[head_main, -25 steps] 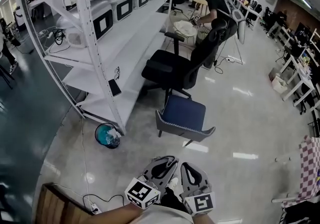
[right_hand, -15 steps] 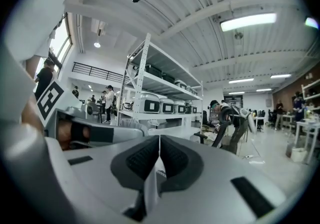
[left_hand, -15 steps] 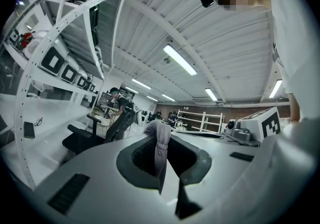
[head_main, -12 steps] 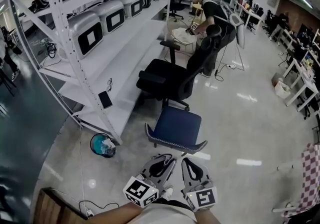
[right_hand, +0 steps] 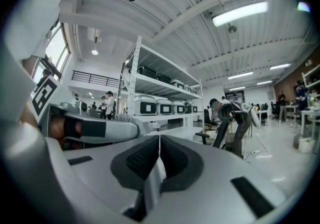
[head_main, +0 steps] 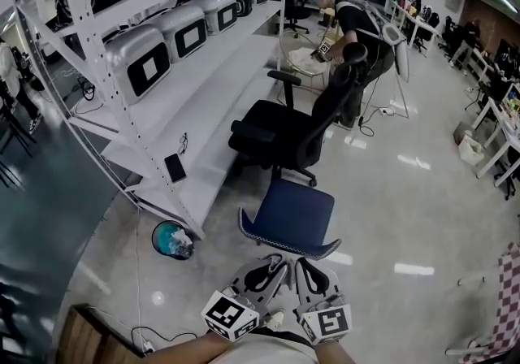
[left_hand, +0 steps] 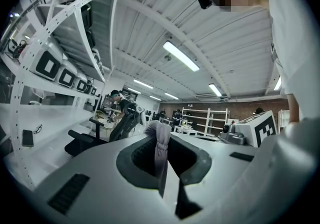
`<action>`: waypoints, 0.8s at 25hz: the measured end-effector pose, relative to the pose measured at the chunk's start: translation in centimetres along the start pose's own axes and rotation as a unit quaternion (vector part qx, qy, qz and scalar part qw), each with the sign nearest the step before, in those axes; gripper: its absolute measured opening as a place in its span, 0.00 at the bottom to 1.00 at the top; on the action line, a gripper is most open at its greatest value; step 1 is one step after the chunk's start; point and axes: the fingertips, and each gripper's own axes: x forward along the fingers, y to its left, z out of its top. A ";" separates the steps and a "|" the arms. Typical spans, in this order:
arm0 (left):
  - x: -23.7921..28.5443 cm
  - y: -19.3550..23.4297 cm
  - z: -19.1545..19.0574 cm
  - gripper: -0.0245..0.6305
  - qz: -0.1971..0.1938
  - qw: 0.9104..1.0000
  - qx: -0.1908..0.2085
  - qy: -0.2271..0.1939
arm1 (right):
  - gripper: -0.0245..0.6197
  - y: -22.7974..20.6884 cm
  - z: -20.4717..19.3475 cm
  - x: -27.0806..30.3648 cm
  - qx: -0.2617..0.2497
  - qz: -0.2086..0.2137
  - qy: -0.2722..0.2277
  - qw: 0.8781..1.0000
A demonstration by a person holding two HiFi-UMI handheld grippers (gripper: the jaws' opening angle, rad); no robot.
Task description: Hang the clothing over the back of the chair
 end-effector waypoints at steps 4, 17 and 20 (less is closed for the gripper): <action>0.3 0.5 0.1 0.08 -0.006 1.000 -0.003 0.008 | 0.06 0.3 -0.2 0.5 0.003 -0.001 0.009 1.000; 2.7 5.7 3.0 0.08 0.007 1.000 0.003 -0.020 | 0.06 0.0 0.5 1.8 -0.006 -0.015 0.005 1.000; 4.2 6.9 3.9 0.08 0.002 1.000 0.013 -0.024 | 0.06 -0.1 0.7 2.2 -0.004 -0.019 0.004 1.000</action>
